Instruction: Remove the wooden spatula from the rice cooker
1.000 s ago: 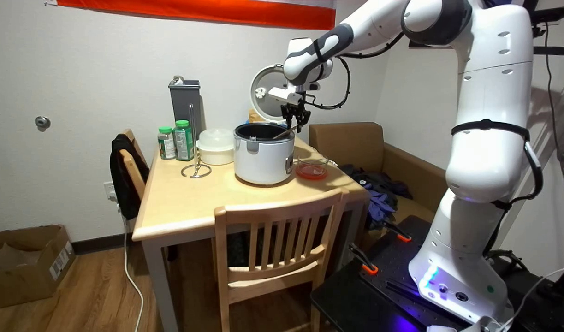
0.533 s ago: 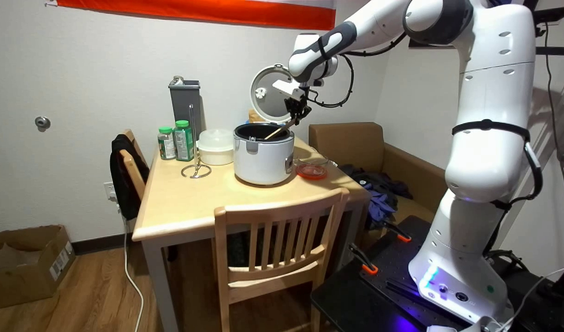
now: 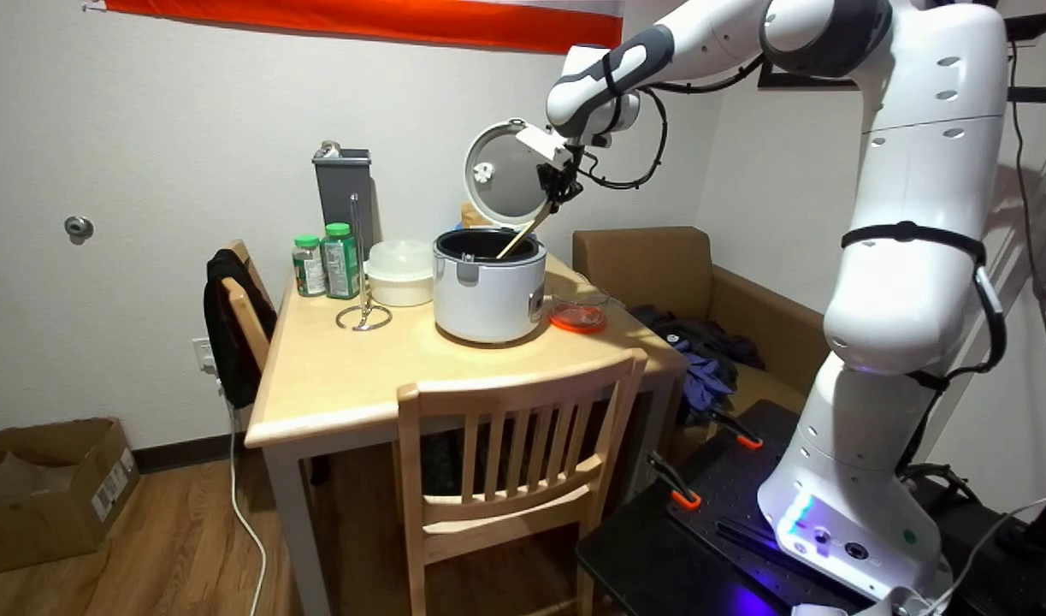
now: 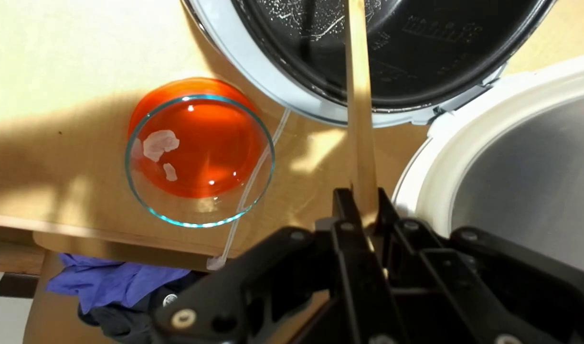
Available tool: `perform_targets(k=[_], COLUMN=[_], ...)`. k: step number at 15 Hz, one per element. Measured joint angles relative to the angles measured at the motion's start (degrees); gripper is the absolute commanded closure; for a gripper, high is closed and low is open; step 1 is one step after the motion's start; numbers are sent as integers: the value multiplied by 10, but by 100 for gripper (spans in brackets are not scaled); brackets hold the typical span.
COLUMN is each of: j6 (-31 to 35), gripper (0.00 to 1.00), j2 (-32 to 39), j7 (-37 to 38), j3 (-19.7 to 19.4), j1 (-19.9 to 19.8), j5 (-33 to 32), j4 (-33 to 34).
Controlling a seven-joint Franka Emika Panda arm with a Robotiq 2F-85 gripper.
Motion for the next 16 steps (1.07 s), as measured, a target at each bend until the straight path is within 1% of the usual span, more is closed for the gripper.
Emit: perform_targets(k=[5,10,13,16], j6=[7,6,-14,-50], gripper=[97,97,97,97], j2=[-27,-101,-151,-198], j7=[9,36,56,66], j3=[-1,-2,-2,1], j1=[0,0,-3,-12], j5=[-3,-43,-74,-77], j4=[0,-3,-16,-42])
